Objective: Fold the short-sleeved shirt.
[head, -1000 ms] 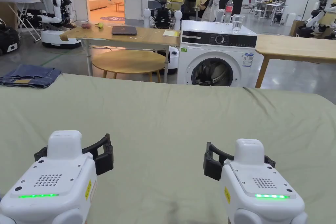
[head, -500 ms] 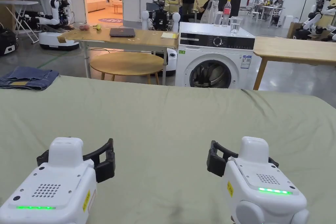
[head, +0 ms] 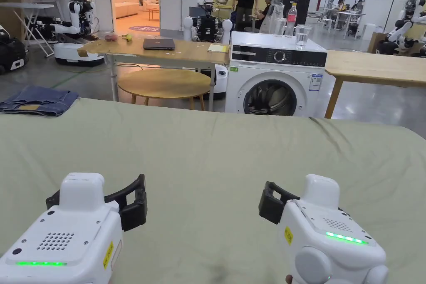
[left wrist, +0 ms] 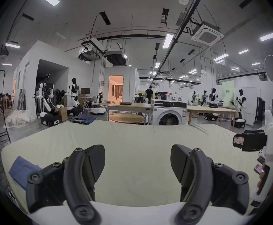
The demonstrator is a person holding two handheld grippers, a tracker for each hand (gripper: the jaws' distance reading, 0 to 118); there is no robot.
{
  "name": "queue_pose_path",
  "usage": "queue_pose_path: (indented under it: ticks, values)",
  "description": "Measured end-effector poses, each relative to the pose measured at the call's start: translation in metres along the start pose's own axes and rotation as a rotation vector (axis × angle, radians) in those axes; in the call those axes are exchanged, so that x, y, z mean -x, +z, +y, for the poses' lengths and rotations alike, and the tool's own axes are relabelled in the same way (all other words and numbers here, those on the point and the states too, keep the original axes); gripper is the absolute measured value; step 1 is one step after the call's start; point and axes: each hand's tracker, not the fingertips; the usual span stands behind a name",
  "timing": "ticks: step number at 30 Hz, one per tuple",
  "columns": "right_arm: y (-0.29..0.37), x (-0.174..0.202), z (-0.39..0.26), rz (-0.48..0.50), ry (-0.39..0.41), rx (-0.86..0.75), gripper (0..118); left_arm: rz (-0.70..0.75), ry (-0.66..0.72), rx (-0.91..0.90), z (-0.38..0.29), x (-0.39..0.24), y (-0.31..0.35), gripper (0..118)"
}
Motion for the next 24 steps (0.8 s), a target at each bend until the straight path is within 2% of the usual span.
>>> queue_pose_path:
  ticks: [5,15,24]
  values:
    - [-0.003,-0.003,0.003,-0.001,0.005,0.008,89,-0.004,-0.004,0.001,0.001,0.004,-0.002,84]
    - [-0.001,0.007,-0.004,-0.081,0.115,-0.067,89,-0.006,0.021,0.023,0.001,0.01,-0.01,84]
    - [-0.001,0.009,-0.005,-0.087,0.108,-0.07,89,0.001,0.017,0.03,0.004,0.014,-0.013,84]
